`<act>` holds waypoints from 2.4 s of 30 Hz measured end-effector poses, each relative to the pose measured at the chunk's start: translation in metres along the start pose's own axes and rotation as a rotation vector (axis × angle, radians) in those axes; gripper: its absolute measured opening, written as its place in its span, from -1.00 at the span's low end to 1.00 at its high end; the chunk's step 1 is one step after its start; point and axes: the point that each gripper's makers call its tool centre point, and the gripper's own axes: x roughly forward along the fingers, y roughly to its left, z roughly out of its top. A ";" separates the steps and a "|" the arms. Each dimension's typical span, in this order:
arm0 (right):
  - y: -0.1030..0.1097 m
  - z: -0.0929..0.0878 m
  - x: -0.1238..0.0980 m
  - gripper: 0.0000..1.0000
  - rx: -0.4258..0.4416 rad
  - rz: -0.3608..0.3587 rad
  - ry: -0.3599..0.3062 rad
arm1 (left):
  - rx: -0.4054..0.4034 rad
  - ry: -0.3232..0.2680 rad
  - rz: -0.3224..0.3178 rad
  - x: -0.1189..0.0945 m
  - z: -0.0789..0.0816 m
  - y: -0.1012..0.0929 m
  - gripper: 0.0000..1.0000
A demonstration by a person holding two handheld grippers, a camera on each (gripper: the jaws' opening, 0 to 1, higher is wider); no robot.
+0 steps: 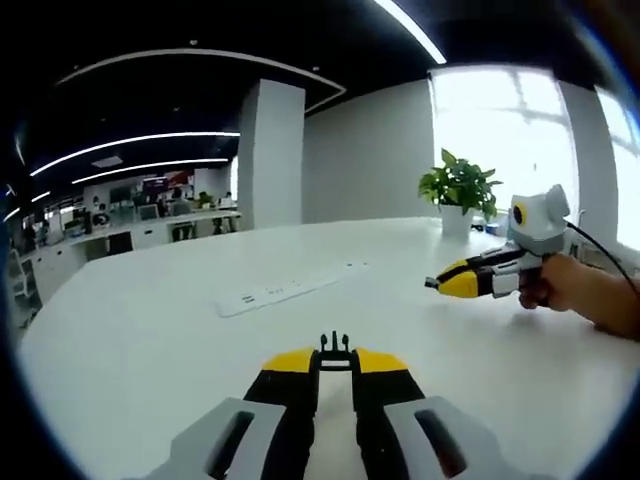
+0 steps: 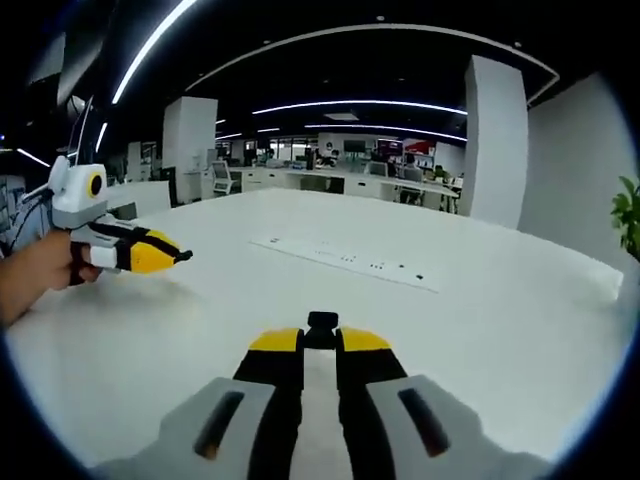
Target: Snap the two parts of the plastic buckle together until the buckle closes and remains connected.
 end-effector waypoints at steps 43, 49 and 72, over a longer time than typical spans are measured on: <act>0.018 0.023 -0.021 -0.84 -0.075 0.212 -0.050 | 0.086 -0.044 -0.294 -0.026 0.014 -0.046 -0.79; 0.023 0.022 -0.024 -0.84 -0.097 0.235 -0.034 | 0.026 -0.043 -0.293 -0.031 0.018 -0.042 -0.79; 0.056 0.017 -0.046 -0.83 -0.150 0.417 -0.013 | 0.078 0.011 -0.405 -0.048 0.008 -0.056 -0.79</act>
